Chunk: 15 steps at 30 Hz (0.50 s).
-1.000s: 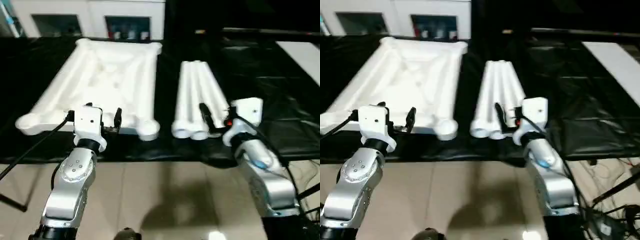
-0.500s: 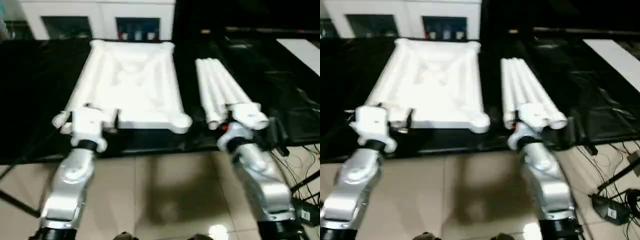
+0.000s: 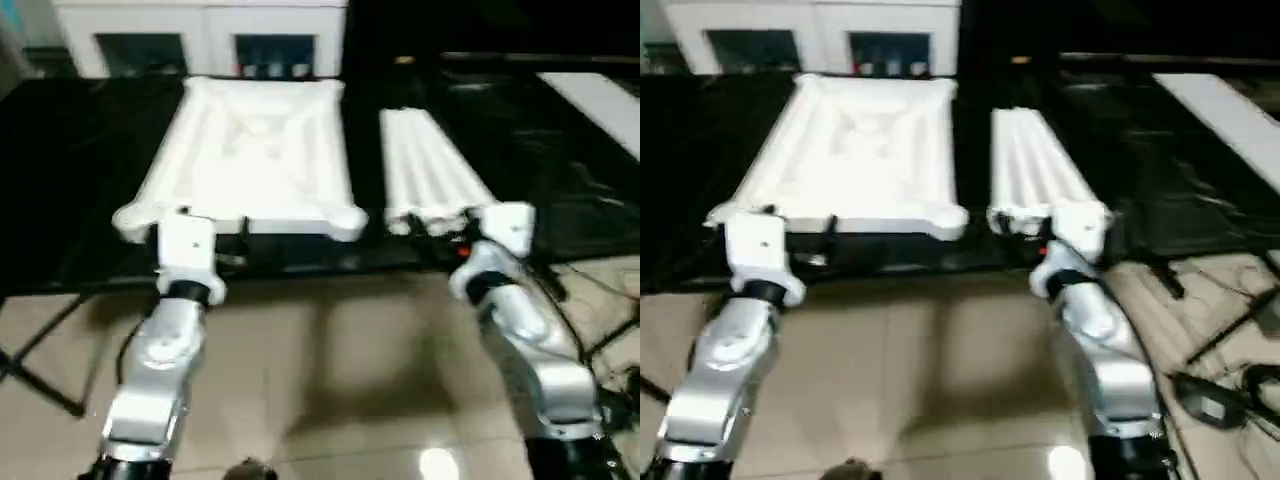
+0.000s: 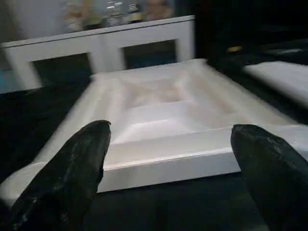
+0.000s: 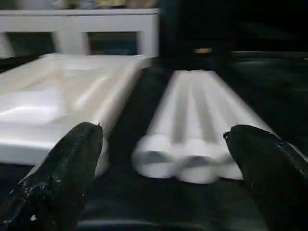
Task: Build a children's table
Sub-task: Move to table
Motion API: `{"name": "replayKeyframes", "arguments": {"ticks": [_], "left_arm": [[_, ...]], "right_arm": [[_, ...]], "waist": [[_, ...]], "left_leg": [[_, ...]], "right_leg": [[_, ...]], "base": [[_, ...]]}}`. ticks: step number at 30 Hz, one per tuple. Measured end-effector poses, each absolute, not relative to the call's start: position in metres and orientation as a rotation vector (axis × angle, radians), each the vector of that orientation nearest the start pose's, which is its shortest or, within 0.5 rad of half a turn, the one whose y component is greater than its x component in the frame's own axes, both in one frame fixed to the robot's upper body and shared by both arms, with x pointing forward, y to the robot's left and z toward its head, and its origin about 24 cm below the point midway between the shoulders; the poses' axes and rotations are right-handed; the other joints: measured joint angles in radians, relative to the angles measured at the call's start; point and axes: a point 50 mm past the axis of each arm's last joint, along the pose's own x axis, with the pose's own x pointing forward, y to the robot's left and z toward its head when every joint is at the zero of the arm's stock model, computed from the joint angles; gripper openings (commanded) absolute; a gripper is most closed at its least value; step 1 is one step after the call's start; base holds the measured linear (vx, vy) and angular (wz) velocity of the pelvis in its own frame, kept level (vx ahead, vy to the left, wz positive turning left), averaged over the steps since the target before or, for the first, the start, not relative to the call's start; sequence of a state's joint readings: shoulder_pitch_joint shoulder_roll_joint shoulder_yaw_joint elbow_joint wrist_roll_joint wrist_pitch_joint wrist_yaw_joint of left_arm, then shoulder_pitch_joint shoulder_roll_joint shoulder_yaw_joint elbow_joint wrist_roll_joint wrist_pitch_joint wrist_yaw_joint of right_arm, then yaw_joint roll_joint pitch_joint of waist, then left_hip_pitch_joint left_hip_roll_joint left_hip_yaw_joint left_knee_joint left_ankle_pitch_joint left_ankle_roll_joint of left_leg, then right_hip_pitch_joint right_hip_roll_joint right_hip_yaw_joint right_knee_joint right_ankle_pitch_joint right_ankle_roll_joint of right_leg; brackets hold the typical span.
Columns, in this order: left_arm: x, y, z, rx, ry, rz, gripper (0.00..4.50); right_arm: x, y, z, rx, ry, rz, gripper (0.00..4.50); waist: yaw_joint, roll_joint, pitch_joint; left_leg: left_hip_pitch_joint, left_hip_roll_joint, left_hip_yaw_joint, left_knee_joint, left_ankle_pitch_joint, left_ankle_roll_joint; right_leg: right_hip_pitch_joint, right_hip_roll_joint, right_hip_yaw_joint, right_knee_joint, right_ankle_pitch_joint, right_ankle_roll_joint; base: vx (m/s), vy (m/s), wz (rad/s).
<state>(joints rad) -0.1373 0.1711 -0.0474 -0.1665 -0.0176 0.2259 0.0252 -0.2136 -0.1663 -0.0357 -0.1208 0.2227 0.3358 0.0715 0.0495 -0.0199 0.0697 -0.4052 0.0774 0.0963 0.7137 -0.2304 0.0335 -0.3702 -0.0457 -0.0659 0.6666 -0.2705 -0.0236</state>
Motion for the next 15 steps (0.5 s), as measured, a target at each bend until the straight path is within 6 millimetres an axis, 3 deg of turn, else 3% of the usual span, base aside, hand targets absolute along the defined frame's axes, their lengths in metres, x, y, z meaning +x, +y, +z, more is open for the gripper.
{"name": "replayKeyframes", "arguments": {"ticks": [1,2,4,6,7,8,9,10,11,12,13,14,15], "left_arm": [[0.277,0.157,0.097,0.158,-0.079,-0.055,4.46],[0.277,0.158,0.098,0.162,-0.083,-0.061,4.46],[0.276,0.16,0.095,0.165,-0.072,-0.064,4.46],[0.275,0.16,0.095,0.161,-0.071,-0.066,4.46],[0.275,0.16,0.095,0.159,-0.071,-0.065,4.46],[0.275,0.159,0.095,0.156,-0.072,-0.065,4.46],[0.276,0.158,0.096,0.15,-0.074,-0.068,4.46],[0.275,0.157,0.096,0.143,-0.076,-0.07,4.46],[0.275,0.157,0.096,0.142,-0.076,-0.071,4.46],[0.275,0.157,0.095,0.141,-0.075,-0.069,4.46],[0.275,0.157,0.096,0.141,-0.076,-0.069,4.46],[0.275,0.158,0.096,0.143,-0.076,-0.067,4.46],[0.275,0.163,0.095,0.149,-0.072,-0.054,4.46]], "right_arm": [[0.29,-0.166,0.098,0.045,0.004,0.128,4.5],[0.29,-0.167,0.098,0.047,0.005,0.124,4.5],[0.29,-0.162,0.096,0.049,0.015,0.143,4.5],[0.289,-0.155,0.095,0.039,0.022,0.178,4.5],[0.289,-0.154,0.095,0.037,0.023,0.184,4.5],[0.289,-0.155,0.094,0.035,0.024,0.186,4.5],[0.289,-0.156,0.094,0.031,0.026,0.183,4.5],[0.289,-0.157,0.094,0.021,0.026,0.179,4.5],[0.289,-0.157,0.094,0.017,0.025,0.178,4.5],[0.289,-0.156,0.095,0.021,0.024,0.18,4.5],[0.289,-0.155,0.095,0.025,0.023,0.181,4.5],[0.289,-0.154,0.095,0.03,0.021,0.183,4.5],[0.29,-0.149,0.096,0.036,0.016,0.199,4.5]], "waist": [[0.0,0.005,-0.002],[0.0,0.009,0.0],[0.001,0.016,-0.001],[0.002,0.021,0.002],[0.004,0.024,0.005],[0.01,0.026,0.012],[0.006,0.029,0.018],[0.002,0.033,0.021],[-0.001,0.04,0.028],[-0.008,0.053,0.033],[-0.014,0.059,0.037],[-0.023,0.065,0.039],[-0.031,0.052,0.042]], "left_leg": [[0.016,0.004,-0.001,-0.042,-0.006,-0.001],[0.017,0.017,-0.003,-0.064,-0.013,-0.034],[0.016,0.035,-0.001,-0.076,0.002,-0.057],[0.02,0.044,0.009,-0.079,0.005,-0.063],[0.028,0.048,0.02,-0.081,0.002,-0.068],[0.03,0.047,0.02,-0.086,0.001,-0.068],[0.038,0.046,0.018,-0.088,-0.001,-0.07],[0.044,0.051,0.018,-0.079,-0.017,-0.063],[0.047,0.063,0.02,-0.062,-0.033,-0.05],[0.046,0.08,0.018,-0.051,-0.041,-0.039],[0.049,0.091,0.018,-0.046,-0.04,-0.044],[0.051,0.09,0.011,-0.046,-0.041,-0.055],[0.073,0.084,0.026,-0.051,-0.041,-0.057]], "right_leg": [[-0.007,0.011,-0.005,-0.004,0.006,-0.003],[-0.013,0.021,-0.01,-0.008,0.014,-0.006],[-0.012,0.028,-0.024,-0.034,0.035,-0.014],[-0.007,0.026,-0.03,-0.038,0.041,-0.025],[-0.001,0.024,-0.031,-0.039,0.04,-0.024],[0.015,0.014,-0.045,-0.043,0.036,-0.019],[0.03,-0.001,-0.07,-0.051,0.03,-0.016],[0.048,-0.023,-0.113,-0.063,0.025,-0.011],[0.072,-0.035,-0.147,-0.075,0.024,-0.01],[0.106,-0.044,-0.192,-0.09,0.021,-0.004],[0.126,-0.048,-0.217,-0.097,0.014,0.006],[0.134,-0.046,-0.217,-0.092,-0.004,0.014],[0.116,-0.028,-0.137,-0.036,-0.057,0.003]], "base": [[-0.064,-0.112,-0.01],[-0.064,-0.112,-0.01],[-0.057,-0.056,0.06],[-0.026,-0.019,0.04],[-0.054,-0.002,0.11],[-0.054,-0.002,0.11],[-0.039,0.013,0.34],[0.001,0.052,0.52],[0.001,0.052,0.52],[0.044,0.08,0.48],[0.071,0.096,0.51],[0.071,0.096,0.51],[0.137,0.074,0.4]]}}
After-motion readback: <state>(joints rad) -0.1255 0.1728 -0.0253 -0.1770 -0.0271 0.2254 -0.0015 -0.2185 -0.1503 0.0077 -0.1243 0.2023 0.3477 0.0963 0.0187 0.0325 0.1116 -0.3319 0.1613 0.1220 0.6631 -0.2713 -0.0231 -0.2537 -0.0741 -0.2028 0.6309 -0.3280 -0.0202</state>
